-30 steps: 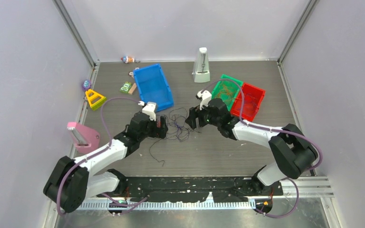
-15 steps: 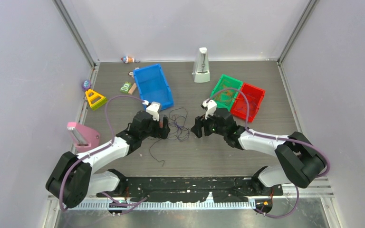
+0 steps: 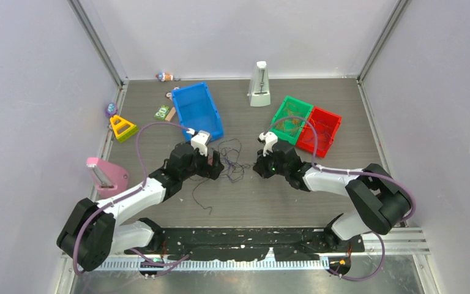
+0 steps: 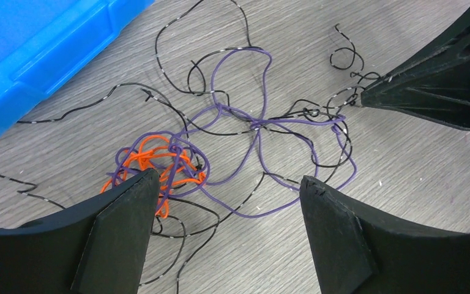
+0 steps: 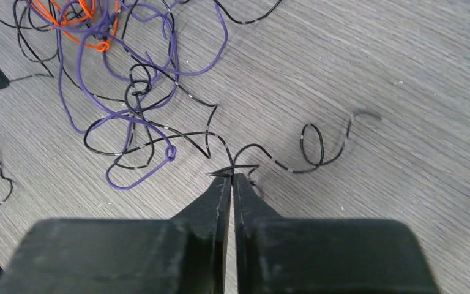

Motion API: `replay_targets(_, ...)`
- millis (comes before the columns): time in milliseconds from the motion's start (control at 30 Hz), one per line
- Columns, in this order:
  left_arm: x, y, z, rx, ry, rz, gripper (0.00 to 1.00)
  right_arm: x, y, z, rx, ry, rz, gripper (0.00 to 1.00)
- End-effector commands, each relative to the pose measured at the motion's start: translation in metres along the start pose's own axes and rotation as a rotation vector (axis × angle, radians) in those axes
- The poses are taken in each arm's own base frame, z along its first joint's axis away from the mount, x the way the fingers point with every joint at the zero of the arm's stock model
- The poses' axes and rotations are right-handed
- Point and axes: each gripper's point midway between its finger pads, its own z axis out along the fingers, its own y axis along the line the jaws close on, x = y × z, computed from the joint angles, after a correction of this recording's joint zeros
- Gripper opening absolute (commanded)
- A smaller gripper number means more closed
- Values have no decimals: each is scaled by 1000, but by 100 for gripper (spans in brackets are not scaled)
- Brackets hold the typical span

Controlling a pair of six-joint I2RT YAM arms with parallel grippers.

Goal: Untangle the cables
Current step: Untie the cable.

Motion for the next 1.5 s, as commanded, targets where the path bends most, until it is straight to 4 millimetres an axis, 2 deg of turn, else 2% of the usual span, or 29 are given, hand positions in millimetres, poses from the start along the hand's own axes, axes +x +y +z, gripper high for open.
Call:
replay_targets(0,-23,-14,-3,61,-87,38,84,-39,10,-13,-19,-143,-17,6)
replay_targets(200,-25,-20,-6,80,-110,58,84,-65,5,-46,44,-268,0,6)
replay_targets(400,-29,-28,-10,111,-140,75,84,-110,5,-97,106,-401,-7,5)
replay_targets(567,-41,-38,-15,151,-196,72,84,-149,24,-139,69,-461,-73,5)
replay_targets(733,-64,-52,-18,208,-225,66,84,-171,36,-163,49,-472,-103,5)
replay_targets(833,-77,-62,-19,246,-229,72,84,-188,52,-178,-7,-500,-114,5)
replay_targets(933,-91,-72,-19,287,-243,82,86,-195,60,-187,-36,-501,-117,5)
replay_targets(1067,-107,-99,-16,395,-242,124,87,-205,65,-197,-48,-518,-113,5)
replay_targets(1133,-108,-115,-9,461,-213,147,87,-207,66,-200,-46,-519,-110,5)
replay_targets(1300,-101,-147,15,548,-157,170,89,-213,68,-206,-48,-527,-92,5)
replay_targets(1367,-96,-167,21,617,-134,146,89,-212,69,-206,-56,-525,-82,5)
replay_targets(1467,-86,-193,33,672,-96,114,85,-214,71,-207,-61,-530,-77,6)
